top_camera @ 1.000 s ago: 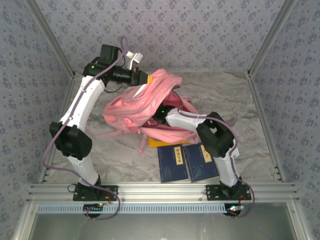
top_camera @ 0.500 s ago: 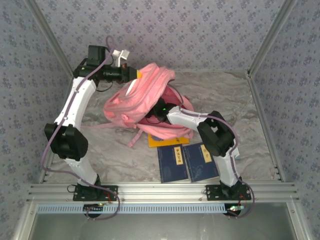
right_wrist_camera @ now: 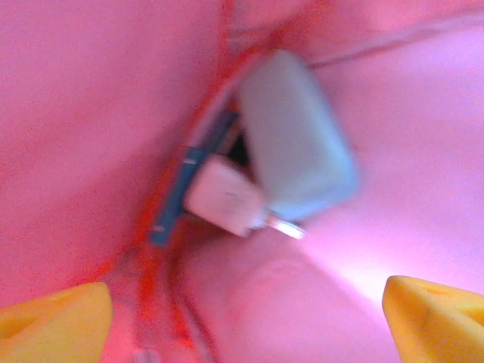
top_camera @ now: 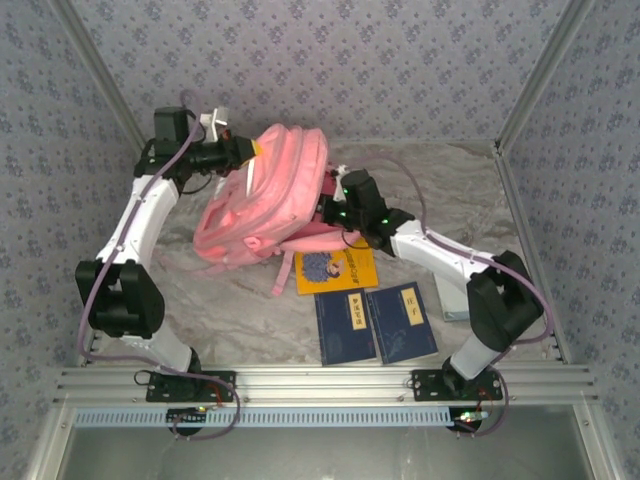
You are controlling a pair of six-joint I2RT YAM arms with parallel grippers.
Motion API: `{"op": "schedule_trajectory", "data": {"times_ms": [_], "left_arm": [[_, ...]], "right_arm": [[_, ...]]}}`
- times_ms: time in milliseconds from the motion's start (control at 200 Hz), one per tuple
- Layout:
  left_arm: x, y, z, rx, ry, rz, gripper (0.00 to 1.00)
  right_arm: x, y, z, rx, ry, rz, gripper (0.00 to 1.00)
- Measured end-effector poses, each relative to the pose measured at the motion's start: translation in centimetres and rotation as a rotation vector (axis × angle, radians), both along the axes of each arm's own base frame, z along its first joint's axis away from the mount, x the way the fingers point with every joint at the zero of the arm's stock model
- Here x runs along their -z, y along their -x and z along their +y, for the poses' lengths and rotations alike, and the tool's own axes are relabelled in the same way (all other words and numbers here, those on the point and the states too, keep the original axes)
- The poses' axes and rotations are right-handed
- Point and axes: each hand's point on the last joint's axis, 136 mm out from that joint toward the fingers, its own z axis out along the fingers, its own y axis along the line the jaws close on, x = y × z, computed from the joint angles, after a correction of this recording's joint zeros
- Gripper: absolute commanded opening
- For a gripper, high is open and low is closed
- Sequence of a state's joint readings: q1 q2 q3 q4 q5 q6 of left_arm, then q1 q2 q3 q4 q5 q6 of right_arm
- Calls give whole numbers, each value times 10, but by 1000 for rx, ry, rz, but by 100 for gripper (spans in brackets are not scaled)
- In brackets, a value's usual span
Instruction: Pack the student bag
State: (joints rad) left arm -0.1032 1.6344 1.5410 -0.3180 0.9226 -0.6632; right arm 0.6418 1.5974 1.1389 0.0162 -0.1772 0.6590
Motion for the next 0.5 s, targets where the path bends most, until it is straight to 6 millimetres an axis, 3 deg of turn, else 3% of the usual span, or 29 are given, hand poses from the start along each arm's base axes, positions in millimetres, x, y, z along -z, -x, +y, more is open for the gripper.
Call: {"op": "schedule_trajectory", "data": {"times_ms": [115,225,350,500], "left_arm": [[5,1,-16,1,-5,-5,0],[15,8,-32,6,-27,-12,0],[31,21,-43,9,-42,-2,0],[39,26,-39,-16,-52,-13,0]], "right_arm": [[23,13,-47,67,131,68,91],[16,23,-95,156,216,102,95],[19,38,-167,333,357,141,100],[58,68,-251,548,478,319,100]]}}
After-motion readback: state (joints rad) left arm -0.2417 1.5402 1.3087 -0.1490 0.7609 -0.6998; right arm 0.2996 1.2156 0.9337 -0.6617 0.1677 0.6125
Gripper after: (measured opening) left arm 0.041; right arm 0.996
